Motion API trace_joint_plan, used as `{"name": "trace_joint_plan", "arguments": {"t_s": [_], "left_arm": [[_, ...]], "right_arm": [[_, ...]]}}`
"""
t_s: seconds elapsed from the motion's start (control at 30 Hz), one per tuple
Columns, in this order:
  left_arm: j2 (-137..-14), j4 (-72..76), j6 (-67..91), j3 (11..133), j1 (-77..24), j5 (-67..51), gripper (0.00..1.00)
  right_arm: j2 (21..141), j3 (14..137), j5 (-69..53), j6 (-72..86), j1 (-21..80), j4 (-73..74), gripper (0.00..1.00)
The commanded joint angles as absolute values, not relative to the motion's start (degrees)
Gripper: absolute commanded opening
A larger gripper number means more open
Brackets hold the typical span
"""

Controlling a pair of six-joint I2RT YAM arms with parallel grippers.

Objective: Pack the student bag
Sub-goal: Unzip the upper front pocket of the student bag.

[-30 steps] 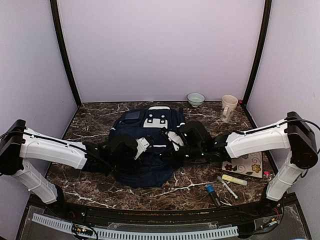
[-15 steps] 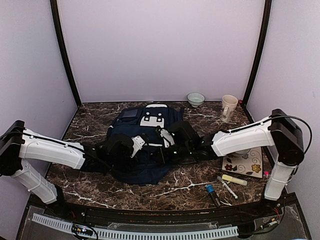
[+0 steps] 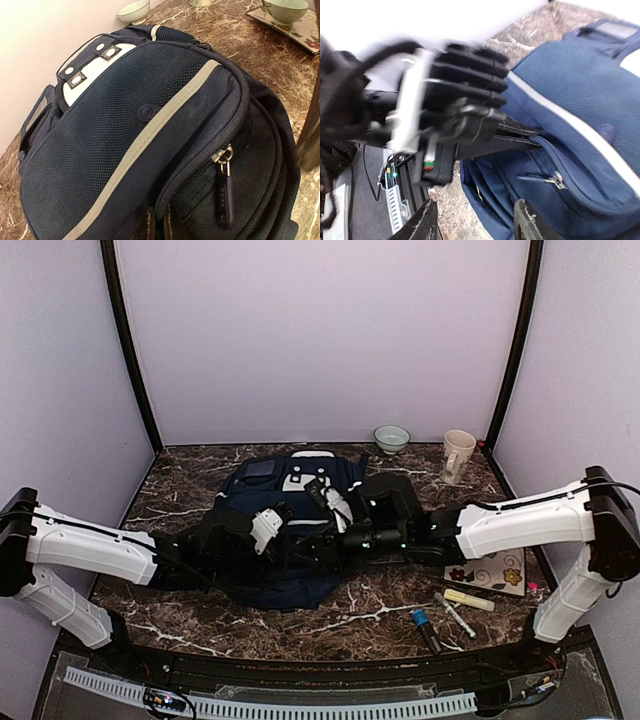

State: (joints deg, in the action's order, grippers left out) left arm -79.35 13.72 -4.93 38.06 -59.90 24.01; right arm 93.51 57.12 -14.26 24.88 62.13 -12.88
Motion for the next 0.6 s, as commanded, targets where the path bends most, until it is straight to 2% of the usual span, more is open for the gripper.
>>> {"name": "trace_joint_plan", "arguments": {"t_s": [0.0, 0.33, 0.4, 0.57], "left_arm": [[-76.57, 18.24, -4.25, 37.1, -60.51, 22.6, 0.0], [-75.32, 14.2, -3.15, 38.13, -60.73, 22.19, 0.0], [-74.75, 12.39, -2.62, 38.65, -60.73, 22.3, 0.04], [-73.25, 5.97, -0.7, 41.05, -61.2, 23.28, 0.21]], "right_arm": [[86.55, 51.69, -7.83, 18.1, 61.54, -10.18, 0.54], [77.43, 41.1, 5.54, 15.6, 59.06, -12.8, 0.56], [76.66, 39.16, 6.88, 13.73, 58.99, -14.96, 0.56], [76.57, 36.72, 12.21, 11.91, 58.77, -17.47, 0.56]]}}
